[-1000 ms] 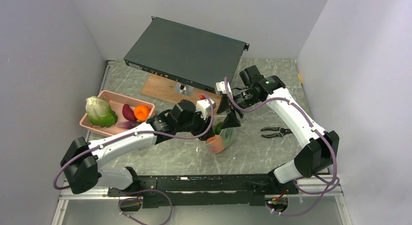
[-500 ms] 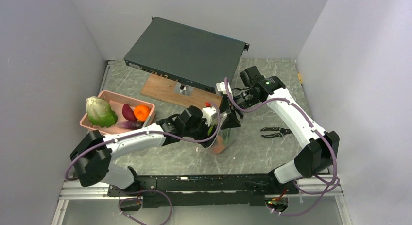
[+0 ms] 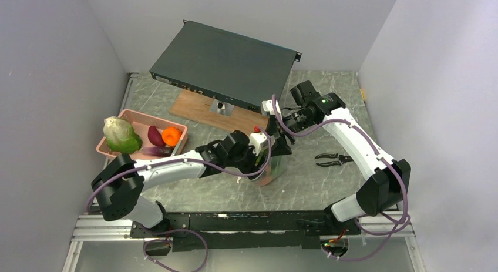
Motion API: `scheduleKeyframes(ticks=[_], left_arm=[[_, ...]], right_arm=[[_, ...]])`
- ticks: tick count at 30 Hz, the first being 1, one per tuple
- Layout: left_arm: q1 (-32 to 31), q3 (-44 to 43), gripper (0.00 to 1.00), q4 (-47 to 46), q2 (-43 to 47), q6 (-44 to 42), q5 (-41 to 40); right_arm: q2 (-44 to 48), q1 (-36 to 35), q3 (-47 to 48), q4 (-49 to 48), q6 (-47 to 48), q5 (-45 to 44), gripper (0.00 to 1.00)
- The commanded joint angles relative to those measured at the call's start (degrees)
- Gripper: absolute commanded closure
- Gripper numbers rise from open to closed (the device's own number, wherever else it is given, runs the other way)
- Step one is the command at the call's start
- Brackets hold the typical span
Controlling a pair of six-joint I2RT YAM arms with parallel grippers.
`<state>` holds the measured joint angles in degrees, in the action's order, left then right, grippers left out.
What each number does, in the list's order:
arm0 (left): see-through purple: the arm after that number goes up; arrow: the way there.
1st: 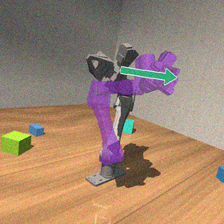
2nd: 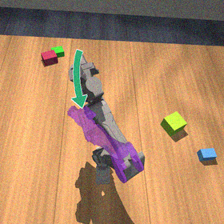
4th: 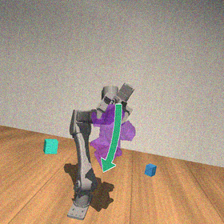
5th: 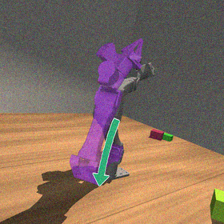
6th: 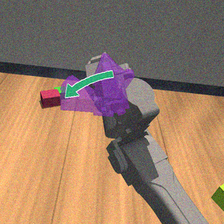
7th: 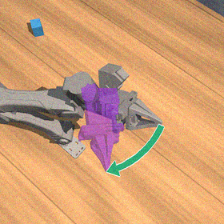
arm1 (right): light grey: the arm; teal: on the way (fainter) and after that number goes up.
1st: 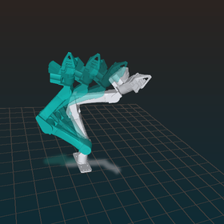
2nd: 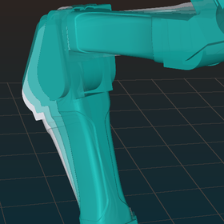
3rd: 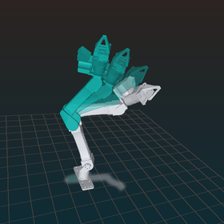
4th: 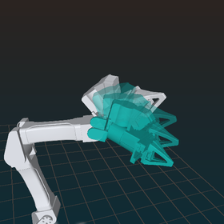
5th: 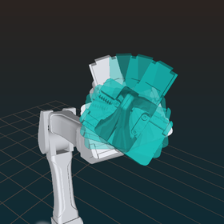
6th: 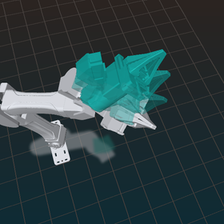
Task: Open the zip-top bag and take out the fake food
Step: Pick up the fake fruit from the zipper food storage bag.
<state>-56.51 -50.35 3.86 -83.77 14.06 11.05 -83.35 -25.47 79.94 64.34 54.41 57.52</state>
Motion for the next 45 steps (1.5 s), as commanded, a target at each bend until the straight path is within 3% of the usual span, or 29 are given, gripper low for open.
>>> scheduleKeyframes(ticks=[1, 16, 26, 28, 30, 33, 36, 45], left_arm=[[-0.55, 1.1, 0.27, -5.43, -1.27, -1.55, 2.13], [-1.56, 1.93, 0.16, -5.68, -5.98, -2.9, -4.1], [-2.98, -0.18, 0.18, -5.25, -9.11, -3.51, -9.51], [-2.99, -0.35, 0.23, -5.25, -9.15, -3.51, -9.6], [-3.01, -0.92, 0.38, -4.47, -8.82, -3.42, -9.62], [-2.99, -2.68, 0.81, -1.31, -7.66, -2.85, -10.79], [-2.99, -3.26, 1.0, 0.25, -4.74, -2.96, -10.87], [-3.01, -0.76, 1.0, 0.22, 3.17, -3.75, -6.54]], right_arm=[[1.96, 0.31, -0.21, -1.44, 0.26, 1.18, 0.24], [1.98, 0.69, -0.47, -1.52, 0.26, 1.19, 0.23], [2.07, 1.0, -0.75, -1.56, 0.43, 1.35, 0.23], [2.07, 1.05, -0.75, -1.58, 0.43, 1.31, 0.23], [2.16, 1.2, -0.75, -1.46, 0.51, 1.36, 0.22], [2.11, 1.51, -0.52, -1.05, 0.84, 1.69, 0.22], [2.01, 2.27, 0.83, 0.78, 2.1, 3.57, 0.22], [1.6, 6.07, 4.66, 7.06, 7.31, 8.07, 0.2]])
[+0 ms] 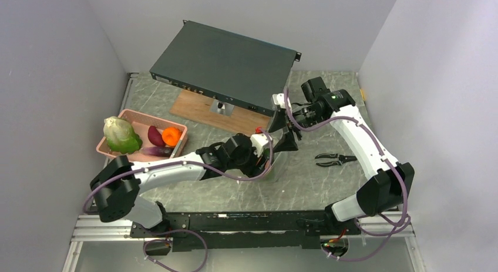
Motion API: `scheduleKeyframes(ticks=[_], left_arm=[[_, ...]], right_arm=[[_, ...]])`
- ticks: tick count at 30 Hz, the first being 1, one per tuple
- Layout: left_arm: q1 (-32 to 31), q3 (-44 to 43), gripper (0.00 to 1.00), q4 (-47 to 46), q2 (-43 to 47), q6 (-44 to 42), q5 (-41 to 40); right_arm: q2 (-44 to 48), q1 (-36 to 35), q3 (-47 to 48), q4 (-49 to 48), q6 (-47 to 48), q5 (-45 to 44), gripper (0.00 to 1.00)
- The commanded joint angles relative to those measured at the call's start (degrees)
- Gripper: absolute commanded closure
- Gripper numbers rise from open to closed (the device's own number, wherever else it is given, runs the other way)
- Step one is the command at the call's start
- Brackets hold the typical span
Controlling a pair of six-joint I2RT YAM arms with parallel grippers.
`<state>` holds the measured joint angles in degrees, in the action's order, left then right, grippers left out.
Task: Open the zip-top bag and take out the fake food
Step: Pick up the fake fruit from the zipper food storage bag.
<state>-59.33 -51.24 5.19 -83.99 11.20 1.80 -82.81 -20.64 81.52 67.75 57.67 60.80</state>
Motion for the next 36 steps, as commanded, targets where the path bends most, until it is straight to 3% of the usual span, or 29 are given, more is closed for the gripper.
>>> scheduleKeyframes(ticks=[1, 11, 36], left_arm=[[-0.17, 0.29, 1.0, -1.1, 3.59, -0.89, 2.9], [-0.12, -0.58, 1.0, 1.67, 9.05, -1.78, 2.5], [-0.05, -2.38, 1.0, 7.83, 20.76, -4.64, 0.35]], right_arm=[[1.2, 1.49, 3.12, 3.69, 4.0, 4.83, 0.2], [2.75, 2.62, -1.58, -1.63, -0.91, 1.79, 0.21], [2.83, 2.62, -3.38, -3.45, -1.95, 2.36, 0.22]])
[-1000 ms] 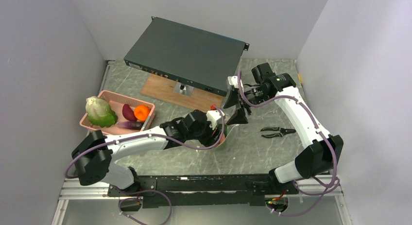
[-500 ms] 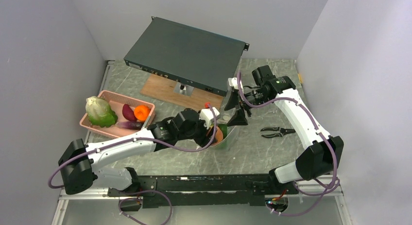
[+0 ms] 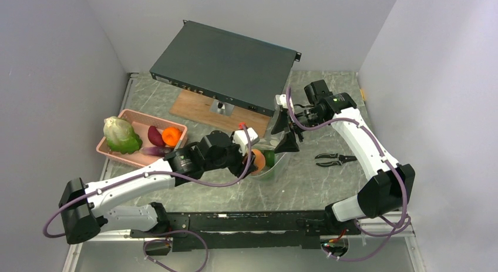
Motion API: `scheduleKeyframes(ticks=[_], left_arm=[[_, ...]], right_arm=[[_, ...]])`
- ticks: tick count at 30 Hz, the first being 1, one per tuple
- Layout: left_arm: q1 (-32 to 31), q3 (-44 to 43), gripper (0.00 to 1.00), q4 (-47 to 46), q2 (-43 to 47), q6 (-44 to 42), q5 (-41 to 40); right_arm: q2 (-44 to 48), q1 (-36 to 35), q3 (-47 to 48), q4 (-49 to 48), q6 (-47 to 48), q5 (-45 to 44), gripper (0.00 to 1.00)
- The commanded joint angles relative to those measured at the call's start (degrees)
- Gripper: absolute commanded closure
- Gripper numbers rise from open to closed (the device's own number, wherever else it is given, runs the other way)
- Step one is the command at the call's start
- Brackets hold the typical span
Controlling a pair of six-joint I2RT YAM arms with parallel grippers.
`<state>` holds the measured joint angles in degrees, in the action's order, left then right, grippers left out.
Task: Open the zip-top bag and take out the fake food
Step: Pick up the fake fruit from the zipper food storage bag.
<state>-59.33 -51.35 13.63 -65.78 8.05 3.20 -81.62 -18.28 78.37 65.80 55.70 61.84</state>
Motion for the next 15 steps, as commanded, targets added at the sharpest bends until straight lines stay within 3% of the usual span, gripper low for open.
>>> scheduleKeyframes(ticks=[1, 15], left_arm=[[0.04, -2.36, 1.0, -0.41, 2.92, -1.61, -1.16], [5.14, -3.46, 1.0, 1.6, 10.34, 4.27, 2.05]], right_arm=[[1.64, 0.27, -0.32, -1.49, 0.02, 1.41, 0.22], [1.27, 0.29, -0.27, -1.53, 0.2, 1.56, 0.22]])
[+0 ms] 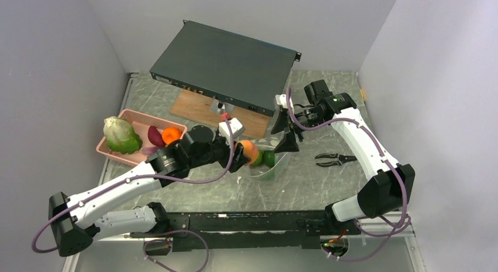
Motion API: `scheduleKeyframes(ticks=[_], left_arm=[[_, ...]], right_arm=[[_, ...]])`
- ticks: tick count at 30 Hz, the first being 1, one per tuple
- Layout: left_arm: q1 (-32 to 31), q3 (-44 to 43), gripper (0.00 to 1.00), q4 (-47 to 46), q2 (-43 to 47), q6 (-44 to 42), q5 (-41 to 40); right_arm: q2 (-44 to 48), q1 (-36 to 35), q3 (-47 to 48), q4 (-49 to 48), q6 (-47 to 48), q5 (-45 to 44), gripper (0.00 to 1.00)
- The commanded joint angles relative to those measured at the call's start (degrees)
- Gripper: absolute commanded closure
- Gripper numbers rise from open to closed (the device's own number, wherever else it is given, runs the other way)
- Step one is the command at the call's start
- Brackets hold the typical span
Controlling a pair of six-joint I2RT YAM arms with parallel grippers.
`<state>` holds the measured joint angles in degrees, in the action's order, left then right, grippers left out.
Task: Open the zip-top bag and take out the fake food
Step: Pick up the fake fruit from the zipper food storage bag, then place the fake fruit in the bin.
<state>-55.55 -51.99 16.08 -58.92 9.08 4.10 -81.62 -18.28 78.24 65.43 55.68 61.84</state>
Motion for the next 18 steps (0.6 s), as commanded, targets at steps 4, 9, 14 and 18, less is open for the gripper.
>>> scheduleKeyframes(ticks=[4, 9, 14, 18], left_arm=[[2.07, -3.2, 1.0, 0.01, 6.38, 8.49, -2.84], [3.56, -5.15, 1.0, 4.65, 8.97, 14.22, -8.44], [8.05, -7.82, 1.0, 9.25, 9.78, 20.27, -8.98], [12.75, -10.37, 1.0, 13.36, 8.91, 26.95, -8.83]], right_arm=[[1.04, 0.27, -0.19, -1.12, 0.31, 1.64, 0.22], [0.96, 0.3, -0.19, -1.25, 0.3, 1.72, 0.22], [0.77, 0.28, -0.19, -1.17, 0.27, 1.89, 0.22], [0.82, 0.36, -0.17, -1.23, 0.3, 2.13, 0.22]])
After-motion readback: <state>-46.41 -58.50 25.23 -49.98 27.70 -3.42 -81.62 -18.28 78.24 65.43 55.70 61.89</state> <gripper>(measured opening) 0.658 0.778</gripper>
